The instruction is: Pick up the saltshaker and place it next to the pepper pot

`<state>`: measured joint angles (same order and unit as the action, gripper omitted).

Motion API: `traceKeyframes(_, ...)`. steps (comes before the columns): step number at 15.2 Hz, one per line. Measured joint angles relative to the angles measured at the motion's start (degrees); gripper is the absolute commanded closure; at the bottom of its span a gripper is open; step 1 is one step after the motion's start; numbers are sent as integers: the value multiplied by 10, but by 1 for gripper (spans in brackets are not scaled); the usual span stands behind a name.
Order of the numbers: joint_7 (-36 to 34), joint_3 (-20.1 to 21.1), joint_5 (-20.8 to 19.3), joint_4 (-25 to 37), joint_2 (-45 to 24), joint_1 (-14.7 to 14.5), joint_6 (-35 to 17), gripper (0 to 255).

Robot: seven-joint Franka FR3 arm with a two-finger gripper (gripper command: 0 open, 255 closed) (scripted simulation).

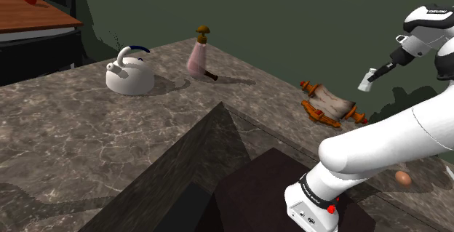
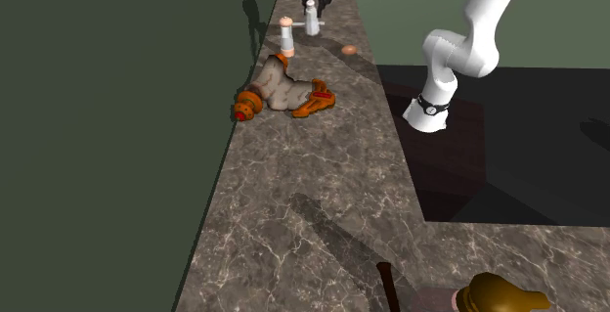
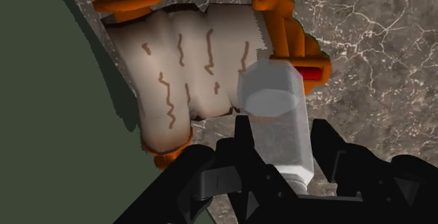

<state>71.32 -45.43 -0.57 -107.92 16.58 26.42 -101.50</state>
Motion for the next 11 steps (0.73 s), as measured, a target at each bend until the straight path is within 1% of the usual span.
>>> traceKeyframes(2,21,-15,-5,1,5,8,6,255)
traceKeyframes(6,84,-64,-4,26,-2,21,29,255)
traceKeyframes(11,176,-149,33,77,-56,20,51,255)
